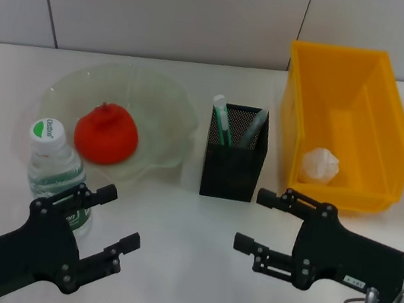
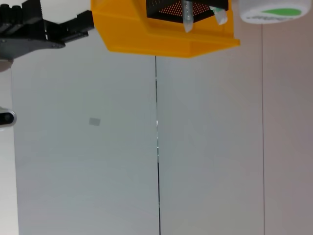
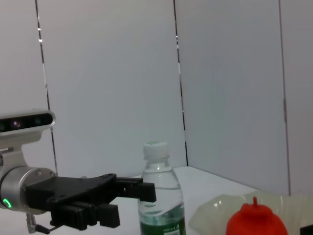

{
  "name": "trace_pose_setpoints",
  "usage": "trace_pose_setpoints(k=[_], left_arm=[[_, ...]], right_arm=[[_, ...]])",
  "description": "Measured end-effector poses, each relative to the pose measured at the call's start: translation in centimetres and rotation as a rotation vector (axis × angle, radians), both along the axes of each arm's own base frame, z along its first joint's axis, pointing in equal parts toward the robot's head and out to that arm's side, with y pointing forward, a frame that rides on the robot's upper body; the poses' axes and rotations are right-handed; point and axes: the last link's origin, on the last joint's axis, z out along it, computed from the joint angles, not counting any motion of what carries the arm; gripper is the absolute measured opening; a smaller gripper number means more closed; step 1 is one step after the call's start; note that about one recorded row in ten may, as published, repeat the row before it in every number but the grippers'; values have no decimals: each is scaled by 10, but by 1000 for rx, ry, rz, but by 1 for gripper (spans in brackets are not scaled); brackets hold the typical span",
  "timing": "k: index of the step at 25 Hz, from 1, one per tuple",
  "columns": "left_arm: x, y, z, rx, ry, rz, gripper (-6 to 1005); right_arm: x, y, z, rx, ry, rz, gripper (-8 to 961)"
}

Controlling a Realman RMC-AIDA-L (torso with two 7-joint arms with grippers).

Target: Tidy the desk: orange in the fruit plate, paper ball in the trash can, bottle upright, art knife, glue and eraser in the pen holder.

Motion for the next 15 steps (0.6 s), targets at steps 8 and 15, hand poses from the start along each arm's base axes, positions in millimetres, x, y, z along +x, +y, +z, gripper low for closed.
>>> trace_pose_setpoints(k=[8,15], left_arm=[[1,-3,-5,-33,13,-13,710],[8,-4,-16,-133,37,-49,710]], right_arm=[[9,-10,-9,15,-13,12,767],[14,-20,-13,-9,-1,7,767]])
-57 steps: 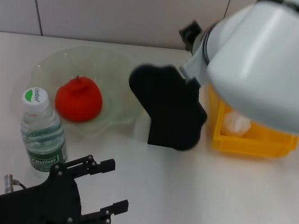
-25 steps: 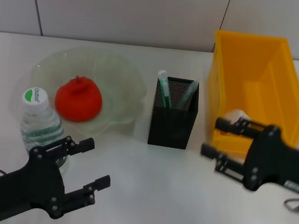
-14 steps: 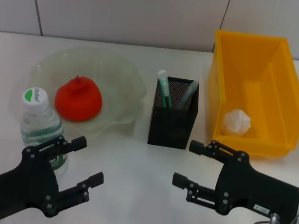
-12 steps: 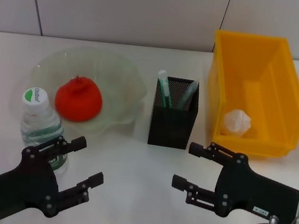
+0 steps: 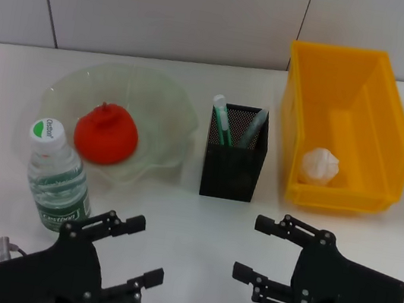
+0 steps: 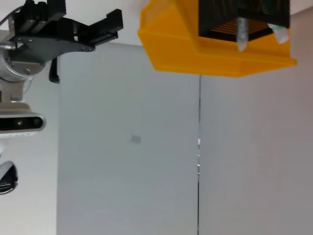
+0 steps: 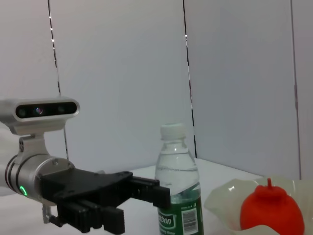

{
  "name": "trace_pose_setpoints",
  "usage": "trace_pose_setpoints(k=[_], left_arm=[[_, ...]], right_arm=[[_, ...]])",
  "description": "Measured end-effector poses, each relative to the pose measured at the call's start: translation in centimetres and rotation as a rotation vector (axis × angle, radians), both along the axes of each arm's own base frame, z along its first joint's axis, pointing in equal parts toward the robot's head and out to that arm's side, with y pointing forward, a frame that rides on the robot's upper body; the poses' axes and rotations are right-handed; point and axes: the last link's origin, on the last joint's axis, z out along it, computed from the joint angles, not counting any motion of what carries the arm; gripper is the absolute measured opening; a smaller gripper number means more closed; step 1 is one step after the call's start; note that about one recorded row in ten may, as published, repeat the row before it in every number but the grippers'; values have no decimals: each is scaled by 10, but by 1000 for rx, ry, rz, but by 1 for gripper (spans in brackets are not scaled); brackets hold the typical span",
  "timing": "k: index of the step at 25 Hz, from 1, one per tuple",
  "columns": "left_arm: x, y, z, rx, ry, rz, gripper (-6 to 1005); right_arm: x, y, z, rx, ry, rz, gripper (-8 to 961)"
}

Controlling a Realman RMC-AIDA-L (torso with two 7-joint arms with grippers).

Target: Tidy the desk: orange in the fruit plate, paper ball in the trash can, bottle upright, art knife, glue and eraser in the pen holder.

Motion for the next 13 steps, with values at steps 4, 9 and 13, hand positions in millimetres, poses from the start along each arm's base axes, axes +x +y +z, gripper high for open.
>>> trace_pose_setpoints(k=[4,9,13], left_arm=[[0,-1,-1,-20,4,-1,710],[-2,-1,-3,-35,28,-2,710],[-2,1,-4,-29,33,9,710]], right_arm=[[1,-3,-2,-5,-1,5,767],[0,-5,-3,-7,3,20,767],[-1,-7,-3,-11,9,27,767]])
